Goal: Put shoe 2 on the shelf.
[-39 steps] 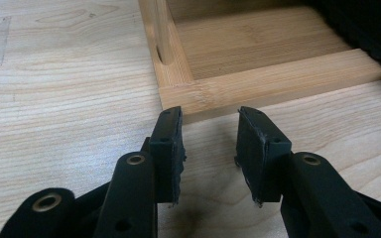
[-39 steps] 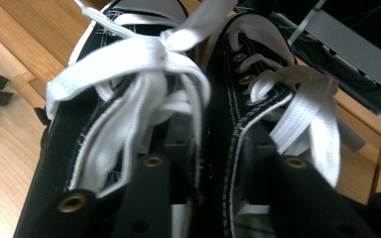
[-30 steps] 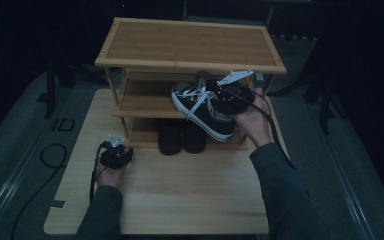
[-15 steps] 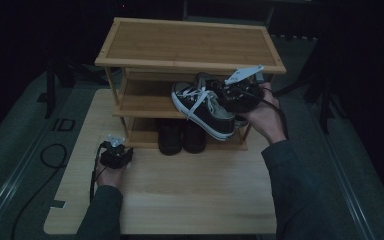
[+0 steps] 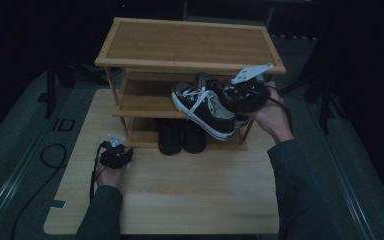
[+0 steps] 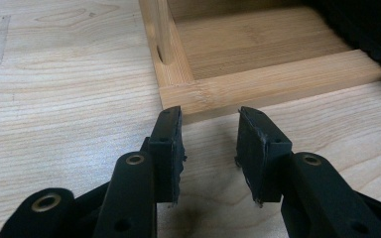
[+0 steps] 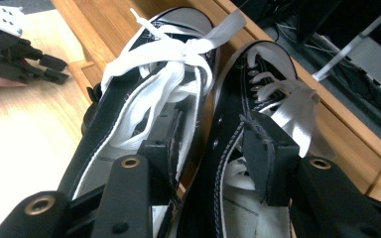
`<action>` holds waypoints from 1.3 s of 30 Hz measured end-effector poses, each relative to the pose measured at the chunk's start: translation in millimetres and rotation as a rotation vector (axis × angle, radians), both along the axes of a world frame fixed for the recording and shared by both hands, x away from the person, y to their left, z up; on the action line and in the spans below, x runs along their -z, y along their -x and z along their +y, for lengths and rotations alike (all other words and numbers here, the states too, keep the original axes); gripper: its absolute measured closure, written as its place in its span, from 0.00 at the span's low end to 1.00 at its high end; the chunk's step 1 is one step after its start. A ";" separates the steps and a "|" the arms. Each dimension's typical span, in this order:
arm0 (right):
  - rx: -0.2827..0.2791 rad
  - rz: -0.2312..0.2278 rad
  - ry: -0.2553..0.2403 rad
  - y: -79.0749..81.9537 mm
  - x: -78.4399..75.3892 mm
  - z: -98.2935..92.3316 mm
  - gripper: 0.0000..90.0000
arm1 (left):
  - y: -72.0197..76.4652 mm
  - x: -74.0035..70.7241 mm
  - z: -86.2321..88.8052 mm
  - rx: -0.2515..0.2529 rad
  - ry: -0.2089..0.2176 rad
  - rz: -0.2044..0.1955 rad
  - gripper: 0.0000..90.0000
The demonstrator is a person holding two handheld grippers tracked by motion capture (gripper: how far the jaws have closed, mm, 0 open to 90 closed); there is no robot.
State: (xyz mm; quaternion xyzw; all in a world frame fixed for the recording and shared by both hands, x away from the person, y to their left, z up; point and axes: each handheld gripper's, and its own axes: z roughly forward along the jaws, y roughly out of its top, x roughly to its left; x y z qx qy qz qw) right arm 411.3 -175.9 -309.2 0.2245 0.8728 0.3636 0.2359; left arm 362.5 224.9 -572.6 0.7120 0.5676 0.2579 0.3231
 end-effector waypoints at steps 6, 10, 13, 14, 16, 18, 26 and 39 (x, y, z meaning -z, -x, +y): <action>-0.041 -0.004 -0.018 3.0 -2.7 -5.7 0.74 | -0.1 0.0 0.1 0.001 0.002 0.000 0.69; -0.050 0.009 -0.019 2.6 -2.5 -8.3 0.79 | 0.0 0.0 0.2 0.003 0.004 0.002 0.68; -0.074 0.012 -0.042 3.5 -3.1 -10.8 0.82 | 0.3 -0.4 -0.2 0.000 0.003 0.004 0.68; -0.083 0.012 -0.046 3.9 -3.4 -11.5 0.83 | 0.3 -0.4 -0.2 -0.004 0.007 0.004 0.68; -0.099 0.013 -0.055 5.0 -3.7 -12.5 0.86 | 0.3 -1.2 1.3 -0.011 0.017 0.012 0.70; -0.123 0.022 -0.063 5.5 -4.2 -13.3 0.88 | 0.8 -2.8 2.9 -0.016 0.026 0.013 0.70; -0.168 0.039 -0.067 7.8 -5.1 -14.9 0.95 | 5.1 -23.0 3.0 0.031 0.033 -0.005 0.70; -0.182 0.053 -0.083 10.9 -4.0 -26.8 1.00 | 11.0 -68.0 -15.4 0.173 0.013 -0.035 0.70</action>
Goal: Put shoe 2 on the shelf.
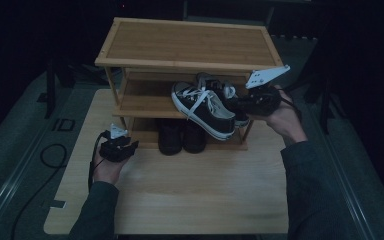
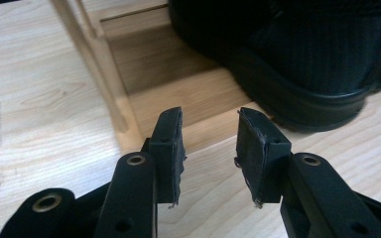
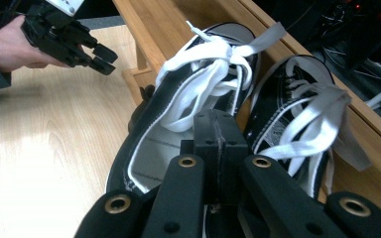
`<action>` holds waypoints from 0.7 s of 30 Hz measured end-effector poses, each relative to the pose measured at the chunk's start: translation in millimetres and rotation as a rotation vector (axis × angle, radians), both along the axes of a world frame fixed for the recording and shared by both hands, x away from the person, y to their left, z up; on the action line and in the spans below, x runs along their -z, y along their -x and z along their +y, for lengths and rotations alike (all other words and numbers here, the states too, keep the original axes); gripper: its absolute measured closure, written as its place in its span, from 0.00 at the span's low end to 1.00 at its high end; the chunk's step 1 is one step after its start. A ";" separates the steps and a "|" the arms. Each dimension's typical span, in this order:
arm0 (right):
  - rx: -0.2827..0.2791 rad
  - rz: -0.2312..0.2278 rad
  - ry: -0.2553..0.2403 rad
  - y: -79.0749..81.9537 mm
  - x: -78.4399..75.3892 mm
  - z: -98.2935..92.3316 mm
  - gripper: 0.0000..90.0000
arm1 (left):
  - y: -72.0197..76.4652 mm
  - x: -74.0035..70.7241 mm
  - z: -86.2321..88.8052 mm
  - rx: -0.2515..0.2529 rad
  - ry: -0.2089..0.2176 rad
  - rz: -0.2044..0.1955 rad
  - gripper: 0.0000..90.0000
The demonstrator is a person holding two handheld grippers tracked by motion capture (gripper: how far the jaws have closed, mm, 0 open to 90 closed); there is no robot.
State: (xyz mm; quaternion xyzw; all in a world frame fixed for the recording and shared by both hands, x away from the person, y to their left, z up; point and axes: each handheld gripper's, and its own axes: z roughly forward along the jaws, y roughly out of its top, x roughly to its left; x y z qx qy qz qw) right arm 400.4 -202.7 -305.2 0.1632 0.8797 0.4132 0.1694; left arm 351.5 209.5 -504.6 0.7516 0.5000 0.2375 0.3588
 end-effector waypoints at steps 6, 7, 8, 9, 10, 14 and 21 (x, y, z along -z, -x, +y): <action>-0.005 0.005 -0.010 0.3 1.4 -4.0 1.00 | 2.3 -13.4 -6.7 0.043 0.001 -0.001 0.69; -0.005 0.011 -0.012 0.4 2.0 -5.0 1.00 | 2.7 -15.9 -7.6 0.048 -0.001 -0.005 0.69; -0.006 0.012 -0.016 0.3 2.7 -5.8 1.00 | 3.1 -18.2 -8.8 0.056 0.000 -0.011 0.69; -0.006 0.013 -0.019 0.5 3.3 -6.8 1.00 | 3.5 -20.4 -9.8 0.067 -0.005 -0.012 0.69; -0.007 0.014 -0.024 0.7 4.0 -7.7 1.00 | 3.9 -22.4 -11.0 0.073 -0.014 -0.012 0.69; -0.007 0.019 -0.021 2.0 7.4 -11.7 1.00 | 4.4 -28.2 -12.6 0.090 -0.020 -0.015 0.69; 0.001 0.007 -0.041 5.5 9.6 -18.8 1.00 | 5.5 -38.5 -17.8 0.104 -0.040 -0.038 0.71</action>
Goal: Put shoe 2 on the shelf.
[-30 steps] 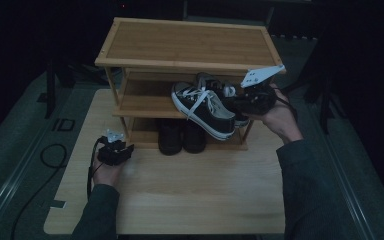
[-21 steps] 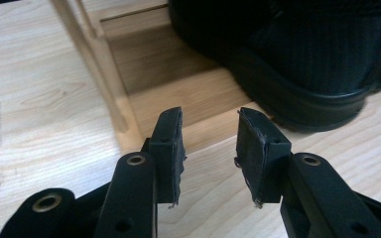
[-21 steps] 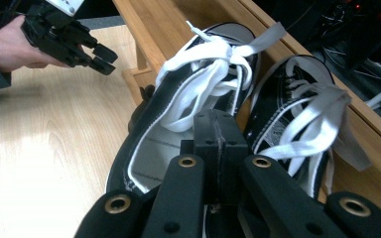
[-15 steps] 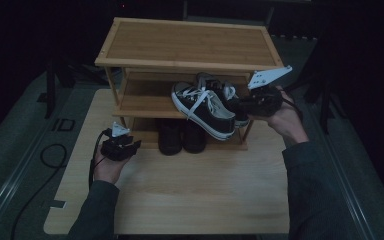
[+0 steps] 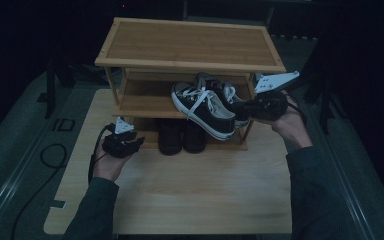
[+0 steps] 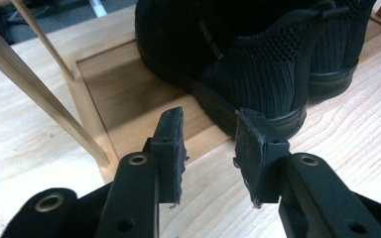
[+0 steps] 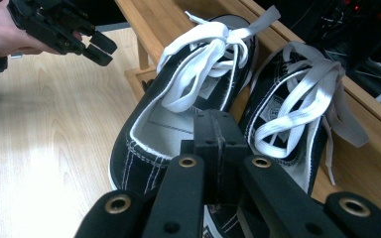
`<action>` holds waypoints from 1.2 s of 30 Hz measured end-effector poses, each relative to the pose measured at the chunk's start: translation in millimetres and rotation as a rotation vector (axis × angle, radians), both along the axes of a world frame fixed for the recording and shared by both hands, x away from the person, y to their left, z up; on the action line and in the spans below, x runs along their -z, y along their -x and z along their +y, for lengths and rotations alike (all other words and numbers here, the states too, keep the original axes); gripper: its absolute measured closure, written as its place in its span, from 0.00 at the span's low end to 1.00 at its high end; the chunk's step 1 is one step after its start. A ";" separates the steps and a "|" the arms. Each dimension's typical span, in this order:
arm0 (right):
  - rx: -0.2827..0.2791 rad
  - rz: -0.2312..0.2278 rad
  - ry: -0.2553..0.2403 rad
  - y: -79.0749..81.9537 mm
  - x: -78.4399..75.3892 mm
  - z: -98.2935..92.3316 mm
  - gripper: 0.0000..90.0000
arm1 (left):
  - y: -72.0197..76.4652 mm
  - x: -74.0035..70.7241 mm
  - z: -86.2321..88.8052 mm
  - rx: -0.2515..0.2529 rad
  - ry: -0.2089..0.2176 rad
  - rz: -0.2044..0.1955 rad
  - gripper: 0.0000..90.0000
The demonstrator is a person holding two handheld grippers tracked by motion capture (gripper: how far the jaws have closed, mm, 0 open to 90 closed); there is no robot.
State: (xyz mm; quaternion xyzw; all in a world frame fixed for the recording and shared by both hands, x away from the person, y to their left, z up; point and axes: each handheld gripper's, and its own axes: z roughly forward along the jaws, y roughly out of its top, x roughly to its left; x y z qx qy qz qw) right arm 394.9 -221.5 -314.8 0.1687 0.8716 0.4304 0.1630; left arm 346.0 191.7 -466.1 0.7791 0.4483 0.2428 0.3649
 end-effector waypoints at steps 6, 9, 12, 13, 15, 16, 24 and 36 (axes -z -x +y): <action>-0.001 -0.005 0.005 3.5 1.6 -2.0 1.00 | -1.1 -10.1 -2.5 0.012 -0.020 -0.017 0.75; 0.002 -0.006 0.000 3.9 3.2 -4.7 1.00 | -1.7 -16.3 -3.1 0.019 -0.025 -0.027 0.78; 0.005 -0.001 -0.005 3.8 5.0 -7.4 1.00 | -2.9 -21.6 -4.1 0.016 -0.025 -0.034 0.79; 0.008 0.003 -0.013 4.5 7.6 -11.1 1.00 | -3.7 -25.4 -4.8 0.021 -0.030 -0.035 0.81; 0.005 0.004 -0.013 5.1 8.7 -11.9 1.00 | -4.0 -27.5 -5.5 0.023 -0.030 -0.042 0.82; 0.007 0.005 -0.010 6.1 9.9 -13.0 1.00 | -4.2 -29.4 -6.0 0.024 -0.031 -0.047 0.83; 0.016 0.012 -0.023 9.9 17.8 -23.4 1.00 | -7.1 -43.2 -10.9 0.045 -0.023 -0.051 0.94; 0.006 0.044 -0.022 16.2 38.3 -30.3 1.00 | -12.1 -58.7 -20.9 0.067 -0.039 -0.066 1.00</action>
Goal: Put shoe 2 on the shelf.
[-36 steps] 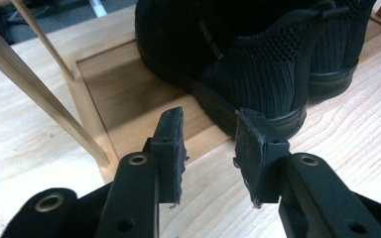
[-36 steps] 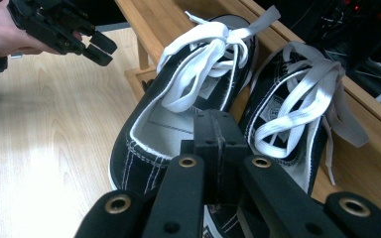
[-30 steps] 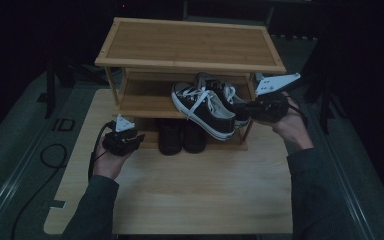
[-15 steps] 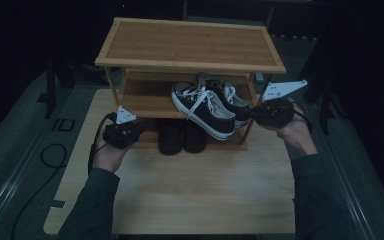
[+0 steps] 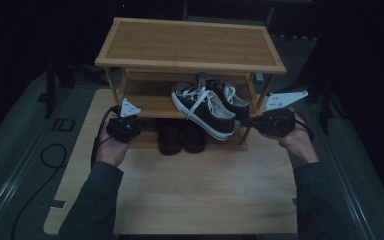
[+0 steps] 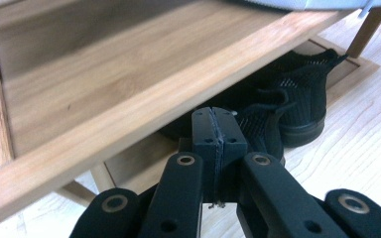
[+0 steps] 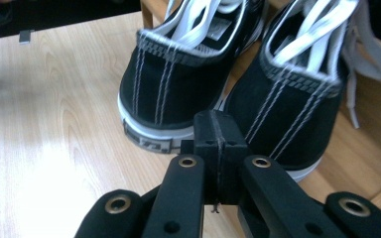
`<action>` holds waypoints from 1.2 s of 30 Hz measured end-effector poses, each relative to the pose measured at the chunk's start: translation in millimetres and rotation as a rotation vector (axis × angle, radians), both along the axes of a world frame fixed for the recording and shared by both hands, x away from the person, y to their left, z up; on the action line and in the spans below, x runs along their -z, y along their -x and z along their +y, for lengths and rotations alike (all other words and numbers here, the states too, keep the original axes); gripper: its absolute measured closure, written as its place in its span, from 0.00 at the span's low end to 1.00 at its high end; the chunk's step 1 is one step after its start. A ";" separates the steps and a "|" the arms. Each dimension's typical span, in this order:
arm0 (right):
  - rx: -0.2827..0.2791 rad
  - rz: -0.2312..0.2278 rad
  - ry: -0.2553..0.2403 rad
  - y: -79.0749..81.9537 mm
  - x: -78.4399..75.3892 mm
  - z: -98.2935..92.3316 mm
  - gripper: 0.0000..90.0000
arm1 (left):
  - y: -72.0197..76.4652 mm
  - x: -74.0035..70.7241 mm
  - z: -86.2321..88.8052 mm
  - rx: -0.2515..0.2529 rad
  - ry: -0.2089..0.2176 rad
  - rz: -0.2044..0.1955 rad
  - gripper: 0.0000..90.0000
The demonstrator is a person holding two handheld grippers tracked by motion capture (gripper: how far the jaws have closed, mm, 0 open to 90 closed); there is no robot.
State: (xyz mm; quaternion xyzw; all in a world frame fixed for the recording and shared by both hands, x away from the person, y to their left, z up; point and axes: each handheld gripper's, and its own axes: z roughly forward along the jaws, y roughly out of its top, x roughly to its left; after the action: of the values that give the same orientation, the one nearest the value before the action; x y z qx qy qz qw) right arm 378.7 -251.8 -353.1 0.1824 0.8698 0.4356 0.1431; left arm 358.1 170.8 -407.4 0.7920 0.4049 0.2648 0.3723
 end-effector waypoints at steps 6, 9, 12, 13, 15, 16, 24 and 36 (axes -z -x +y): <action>-0.020 0.010 0.015 4.9 9.8 2.2 1.00 | -4.5 -4.6 -8.2 0.010 -0.006 -0.007 1.00; -0.029 0.011 0.019 8.1 12.9 2.8 1.00 | -6.3 -7.6 -13.1 0.017 -0.005 -0.014 1.00; -0.035 0.011 0.022 10.4 15.0 2.7 1.00 | -7.8 -10.2 -16.4 0.020 -0.007 -0.021 1.00; -0.035 0.013 0.022 11.3 15.6 2.6 1.00 | -8.4 -10.9 -16.7 0.020 -0.008 -0.022 1.00; -0.040 0.016 0.025 12.3 17.4 2.6 1.00 | -9.7 -11.7 -17.2 0.018 -0.010 -0.024 1.00; -0.043 0.015 0.025 12.7 18.4 2.7 1.00 | -10.5 -12.0 -17.2 0.015 -0.010 -0.023 1.00; -0.076 0.027 0.035 15.9 25.2 9.3 1.00 | -17.5 -11.9 -15.0 0.009 0.003 -0.017 1.00; -0.102 0.028 0.048 19.1 27.0 16.1 1.00 | -27.2 -15.1 -16.1 -0.009 -0.007 -0.024 1.00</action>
State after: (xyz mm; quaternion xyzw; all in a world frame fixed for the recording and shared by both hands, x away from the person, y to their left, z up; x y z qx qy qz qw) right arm 359.6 -235.8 -380.1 0.1403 0.8901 0.4187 0.1127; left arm 385.2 154.7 -392.4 0.7884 0.4029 0.2774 0.3731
